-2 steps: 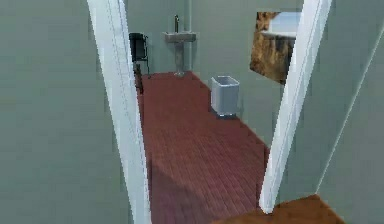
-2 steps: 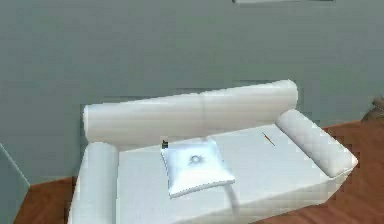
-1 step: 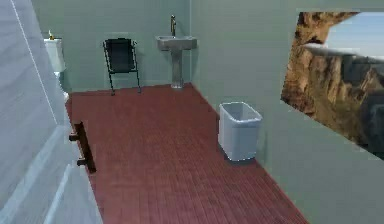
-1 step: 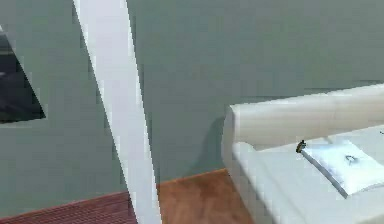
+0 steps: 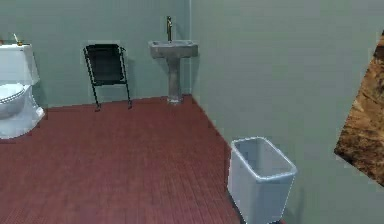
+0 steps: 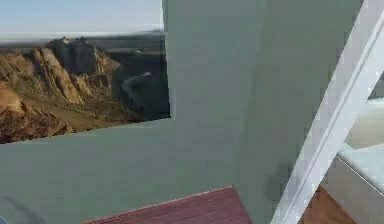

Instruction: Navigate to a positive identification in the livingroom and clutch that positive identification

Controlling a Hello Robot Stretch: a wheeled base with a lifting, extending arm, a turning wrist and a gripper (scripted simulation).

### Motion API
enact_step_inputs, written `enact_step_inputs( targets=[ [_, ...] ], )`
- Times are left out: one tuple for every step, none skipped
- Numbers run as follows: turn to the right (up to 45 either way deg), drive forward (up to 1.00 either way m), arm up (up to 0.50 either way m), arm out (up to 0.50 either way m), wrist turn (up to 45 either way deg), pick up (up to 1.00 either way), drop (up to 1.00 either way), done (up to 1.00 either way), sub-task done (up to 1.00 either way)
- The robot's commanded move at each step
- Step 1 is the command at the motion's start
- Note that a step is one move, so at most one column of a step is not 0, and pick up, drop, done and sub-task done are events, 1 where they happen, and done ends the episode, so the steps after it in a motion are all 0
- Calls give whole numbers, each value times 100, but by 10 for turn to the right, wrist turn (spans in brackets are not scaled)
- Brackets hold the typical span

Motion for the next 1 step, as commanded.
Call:
enact_step_inputs(
  targets=[
    [-210,0,0,0,0,0,0,0,0]
  ],
)
